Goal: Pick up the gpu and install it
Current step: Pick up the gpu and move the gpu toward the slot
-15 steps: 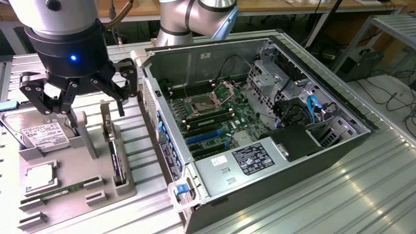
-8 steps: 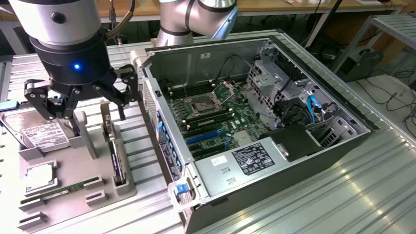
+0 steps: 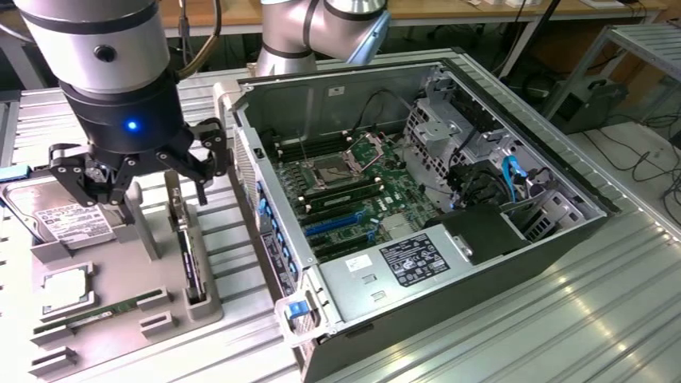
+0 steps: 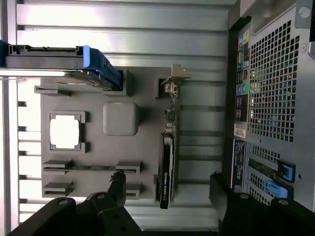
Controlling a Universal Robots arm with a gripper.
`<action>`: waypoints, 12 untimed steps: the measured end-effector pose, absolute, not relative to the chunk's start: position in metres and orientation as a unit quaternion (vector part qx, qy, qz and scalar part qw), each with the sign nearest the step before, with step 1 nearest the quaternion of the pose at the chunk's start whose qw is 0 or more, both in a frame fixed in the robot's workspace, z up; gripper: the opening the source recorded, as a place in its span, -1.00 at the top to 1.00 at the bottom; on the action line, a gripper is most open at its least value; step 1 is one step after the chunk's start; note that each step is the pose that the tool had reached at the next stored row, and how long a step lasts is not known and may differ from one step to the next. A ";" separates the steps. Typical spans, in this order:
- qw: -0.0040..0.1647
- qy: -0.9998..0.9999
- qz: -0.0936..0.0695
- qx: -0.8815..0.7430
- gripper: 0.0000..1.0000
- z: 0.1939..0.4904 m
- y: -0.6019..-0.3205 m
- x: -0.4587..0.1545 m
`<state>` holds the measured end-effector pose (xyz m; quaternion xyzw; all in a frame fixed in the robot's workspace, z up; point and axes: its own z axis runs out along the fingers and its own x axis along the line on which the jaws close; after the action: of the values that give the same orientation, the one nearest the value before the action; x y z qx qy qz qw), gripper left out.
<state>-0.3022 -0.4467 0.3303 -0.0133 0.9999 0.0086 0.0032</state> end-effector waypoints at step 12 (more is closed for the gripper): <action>0.003 1.000 0.009 -0.014 -0.57 0.308 -0.447 -0.302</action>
<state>-0.3022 -0.4467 0.3079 -0.0141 0.9999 0.0087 0.0032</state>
